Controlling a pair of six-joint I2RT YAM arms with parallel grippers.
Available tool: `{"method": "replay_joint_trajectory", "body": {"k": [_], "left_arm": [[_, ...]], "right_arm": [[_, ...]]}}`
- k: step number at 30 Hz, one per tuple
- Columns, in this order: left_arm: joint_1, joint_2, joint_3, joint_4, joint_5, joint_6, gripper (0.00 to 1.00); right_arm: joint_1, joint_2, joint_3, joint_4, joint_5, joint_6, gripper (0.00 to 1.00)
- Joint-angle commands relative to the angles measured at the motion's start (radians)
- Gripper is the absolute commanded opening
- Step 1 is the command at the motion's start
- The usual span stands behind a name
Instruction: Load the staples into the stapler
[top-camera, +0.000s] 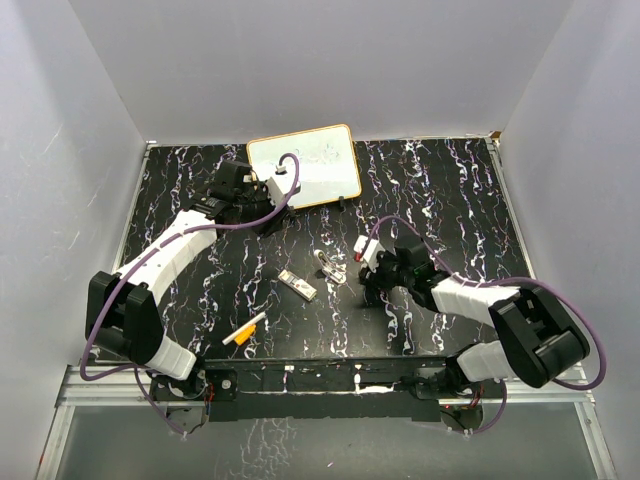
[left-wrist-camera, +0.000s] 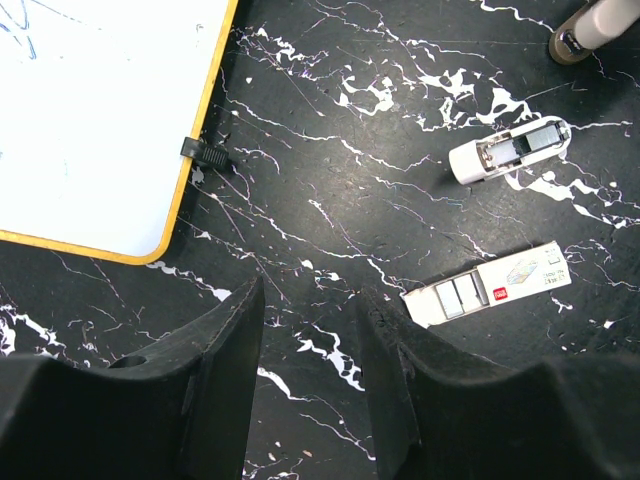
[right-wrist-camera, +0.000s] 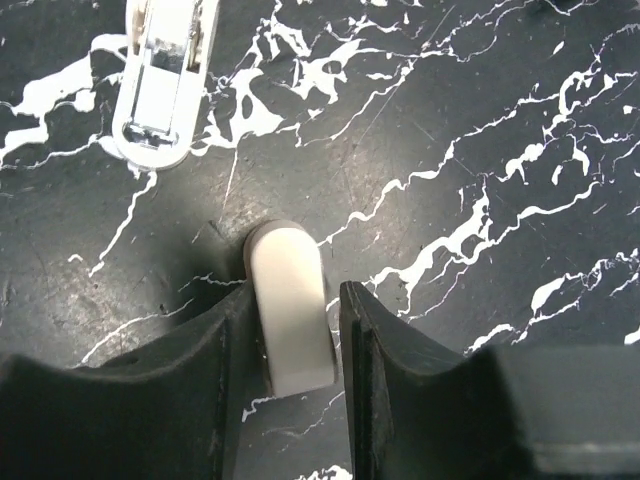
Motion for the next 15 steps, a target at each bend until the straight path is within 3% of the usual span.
{"method": "replay_joint_trajectory", "body": {"k": [1,6,11,15], "left_arm": [[0.005,-0.029,-0.011,0.006,0.028,-0.005,0.41],[0.004,-0.007,-0.011,0.009,0.042,-0.005,0.41],[0.005,0.017,-0.012,0.018,0.076,0.004,0.41],[0.005,0.073,-0.014,0.004,0.192,0.098,0.42]], "right_arm": [[0.021,-0.027,-0.020,0.036,0.076,-0.033,0.41],[0.022,-0.047,0.009,-0.002,0.052,-0.026,0.43],[0.021,-0.056,0.062,-0.068,0.021,-0.002,0.55],[0.022,-0.058,0.149,-0.167,-0.047,0.031,0.65]]}}
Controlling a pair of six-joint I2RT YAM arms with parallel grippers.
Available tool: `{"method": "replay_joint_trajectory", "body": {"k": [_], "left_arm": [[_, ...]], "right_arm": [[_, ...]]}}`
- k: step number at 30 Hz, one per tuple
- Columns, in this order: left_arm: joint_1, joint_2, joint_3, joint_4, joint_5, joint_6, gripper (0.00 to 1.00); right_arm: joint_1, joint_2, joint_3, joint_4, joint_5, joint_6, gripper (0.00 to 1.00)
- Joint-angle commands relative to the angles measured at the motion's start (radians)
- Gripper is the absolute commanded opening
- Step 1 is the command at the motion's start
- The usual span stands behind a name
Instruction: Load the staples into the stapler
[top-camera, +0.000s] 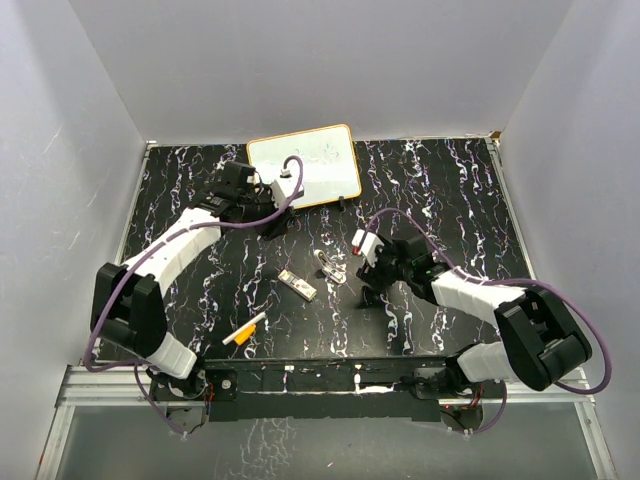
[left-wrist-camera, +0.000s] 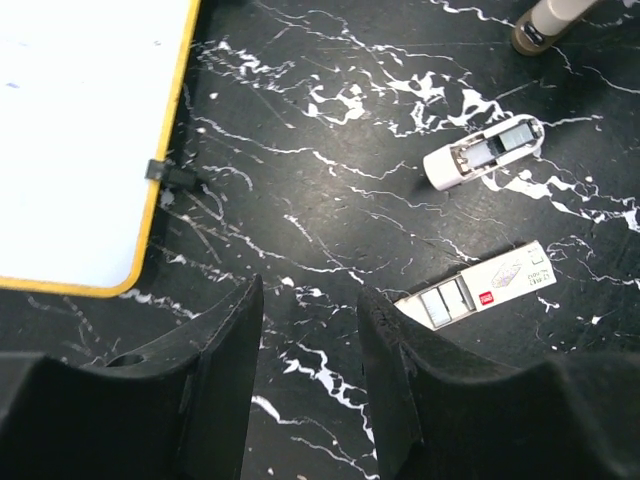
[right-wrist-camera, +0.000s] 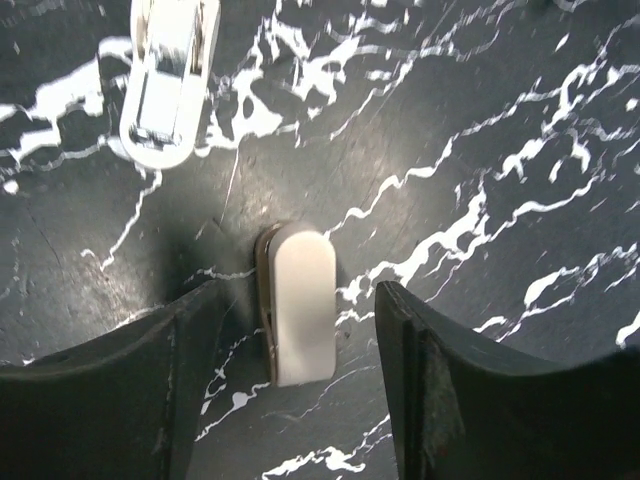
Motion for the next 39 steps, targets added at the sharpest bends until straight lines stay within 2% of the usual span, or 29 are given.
{"method": "replay_joint_trajectory", "body": {"k": [1,8,14,17,20,33,39], "left_arm": [[0.005,0.061,-0.013,-0.012,0.155,0.123,0.42],[0.005,0.206,0.049,-0.119,0.370,0.423,0.46],[0.003,0.285,0.063,-0.124,0.535,0.616,0.50],[0.002,0.340,0.100,-0.133,0.570,0.669,0.53],[-0.008,0.406,0.176,-0.241,0.589,0.784,0.55],[-0.078,0.507,0.274,-0.314,0.607,0.851,0.56],[-0.088,0.522,0.302,-0.384,0.602,0.891,0.46]], "right_arm": [[0.000,-0.035,0.131,-0.075,-0.075,0.037,0.67],[-0.012,-0.025,0.274,-0.216,-0.159,0.152,0.68],[-0.012,0.050,0.322,-0.247,-0.260,0.317,0.60],[-0.014,0.074,0.339,-0.247,-0.248,0.346,0.58],[-0.028,0.070,0.339,-0.238,-0.244,0.371,0.56],[-0.075,0.042,0.302,-0.238,-0.261,0.381,0.55],[-0.076,0.055,0.303,-0.244,-0.270,0.377,0.54]]}}
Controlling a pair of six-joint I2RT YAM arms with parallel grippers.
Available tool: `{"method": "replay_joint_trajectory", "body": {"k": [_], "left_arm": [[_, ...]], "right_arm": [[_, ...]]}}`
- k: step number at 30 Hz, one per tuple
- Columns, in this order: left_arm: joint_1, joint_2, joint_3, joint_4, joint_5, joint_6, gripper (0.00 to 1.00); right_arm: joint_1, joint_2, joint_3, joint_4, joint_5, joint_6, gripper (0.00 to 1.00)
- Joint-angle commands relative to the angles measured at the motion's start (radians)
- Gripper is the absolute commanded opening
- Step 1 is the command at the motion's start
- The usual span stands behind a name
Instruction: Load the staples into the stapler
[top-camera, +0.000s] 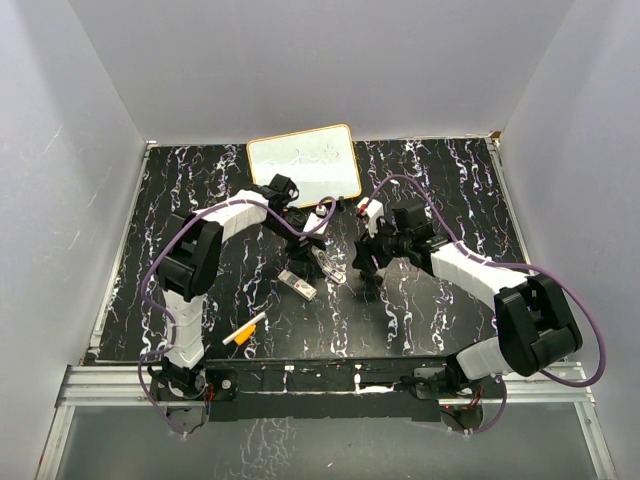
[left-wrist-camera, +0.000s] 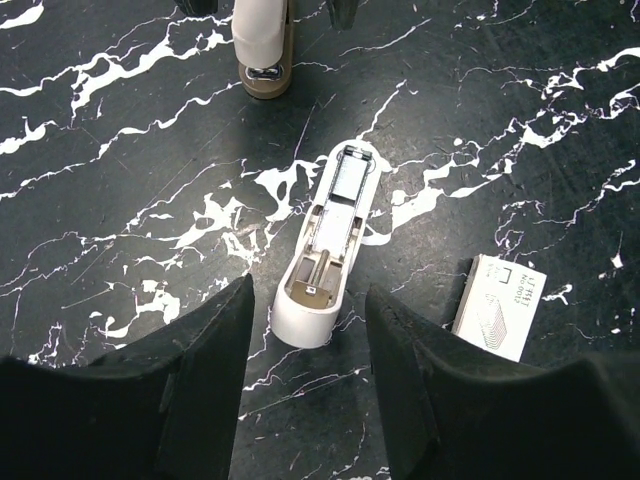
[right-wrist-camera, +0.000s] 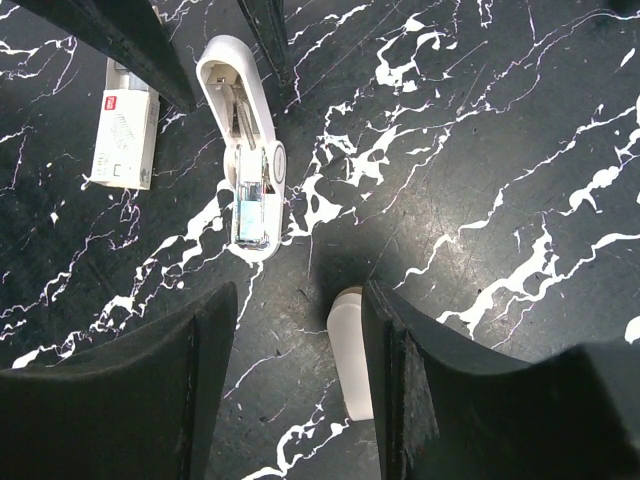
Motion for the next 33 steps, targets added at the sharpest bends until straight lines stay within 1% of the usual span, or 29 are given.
{"method": "replay_joint_trajectory", "body": {"k": [1,7,9,14,18,22,26,33], "left_arm": [[-0.005,0.006,0.055,-0.106,0.057,0.084,0.44],[-0.005,-0.011,0.055,-0.136,0.050,0.086,0.30],[-0.005,-0.021,0.053,-0.147,0.040,0.081,0.23],[-0.003,-0.066,0.026,-0.151,-0.039,0.040,0.10],[0.000,-0.116,-0.004,-0.127,-0.106,-0.018,0.03],[0.003,-0.157,-0.017,-0.111,-0.159,-0.054,0.00],[0.003,-0.178,-0.017,-0.109,-0.203,-0.074,0.00],[0.003,-0.204,-0.046,-0.070,-0.259,-0.113,0.00]], "right_arm": [[-0.003,-0.021,0.010,0.023,-0.019,0.002,0.54],[-0.003,-0.009,0.017,0.022,-0.024,-0.004,0.54],[-0.003,-0.005,0.021,0.022,-0.032,-0.004,0.53],[0.003,0.012,0.028,0.027,-0.072,-0.024,0.51],[0.024,0.026,0.026,0.050,-0.078,-0.041,0.51],[0.052,0.061,0.037,0.076,-0.078,-0.029,0.51],[0.078,0.116,0.061,0.101,-0.085,-0.001,0.50],[0.092,0.243,0.115,0.164,-0.104,0.053,0.45]]}}
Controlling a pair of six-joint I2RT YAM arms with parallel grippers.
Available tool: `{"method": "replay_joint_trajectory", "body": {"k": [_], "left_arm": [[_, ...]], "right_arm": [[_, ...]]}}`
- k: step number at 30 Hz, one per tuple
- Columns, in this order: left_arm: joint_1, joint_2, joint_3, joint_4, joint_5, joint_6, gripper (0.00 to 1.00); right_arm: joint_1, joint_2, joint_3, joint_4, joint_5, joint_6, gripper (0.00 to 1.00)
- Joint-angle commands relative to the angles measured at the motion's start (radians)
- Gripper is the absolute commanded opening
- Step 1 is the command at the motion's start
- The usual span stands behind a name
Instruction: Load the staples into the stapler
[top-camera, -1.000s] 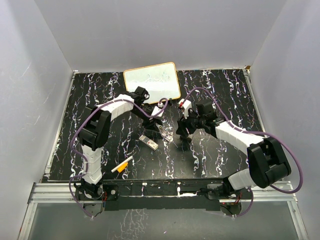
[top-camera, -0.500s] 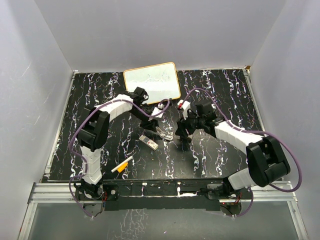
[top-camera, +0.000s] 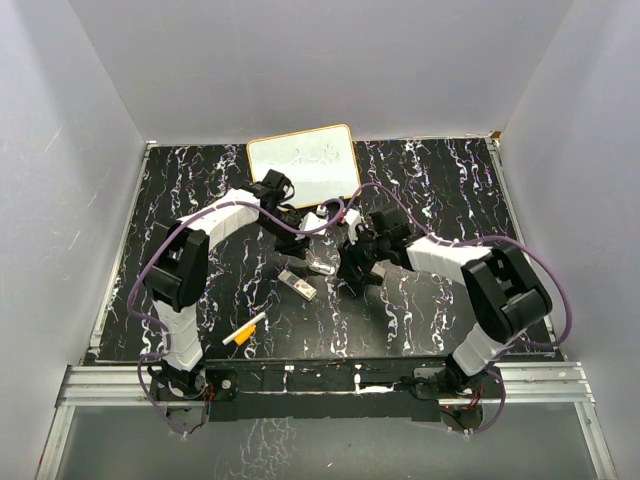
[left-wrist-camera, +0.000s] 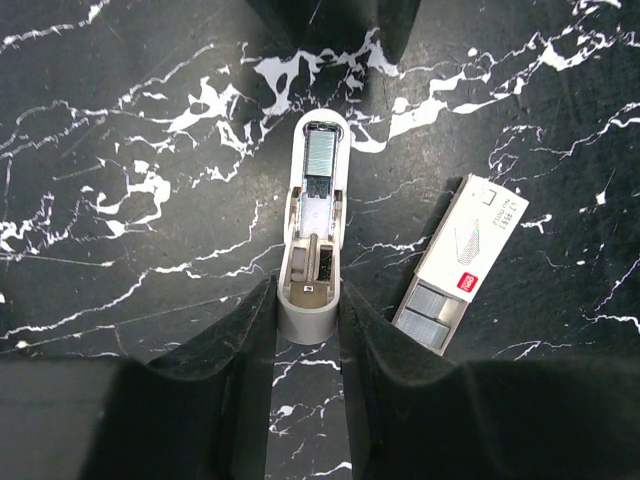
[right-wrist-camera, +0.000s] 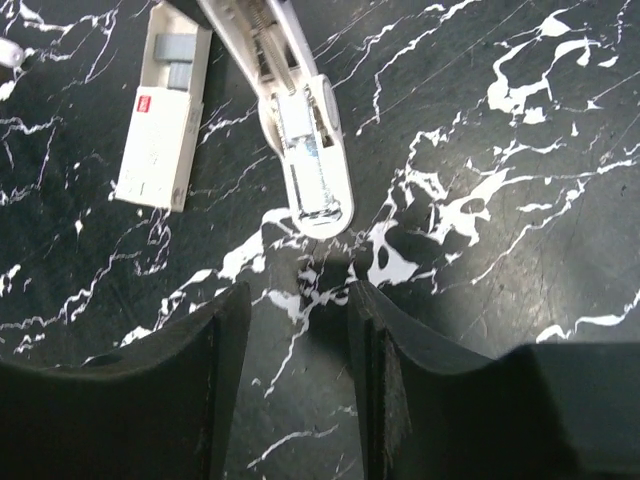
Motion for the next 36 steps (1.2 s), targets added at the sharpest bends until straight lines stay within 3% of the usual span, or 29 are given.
{"method": "replay_joint_trajectory", "body": {"k": [1,24,32,36], "left_arm": [[0.003,-0.094,-0.032,0.015,-0.025,-0.025,0.00],[-0.028,-0.108,-0.065,0.079,-0.072,-0.117,0.00],[-0.082,-0.090,-0.053,0.105,-0.095,-0.193,0.00],[-0.105,-0.102,-0.110,0.196,-0.095,-0.272,0.00]], "right_arm": [[0.014,0.063,0.081,0.104,-0.019,0.045,0.45],[0.017,0.238,0.153,0.169,-0.028,0.150,0.27],[0.017,0.256,0.158,0.173,-0.025,0.157,0.20],[0.017,0.258,0.158,0.177,-0.031,0.161,0.17]]}}
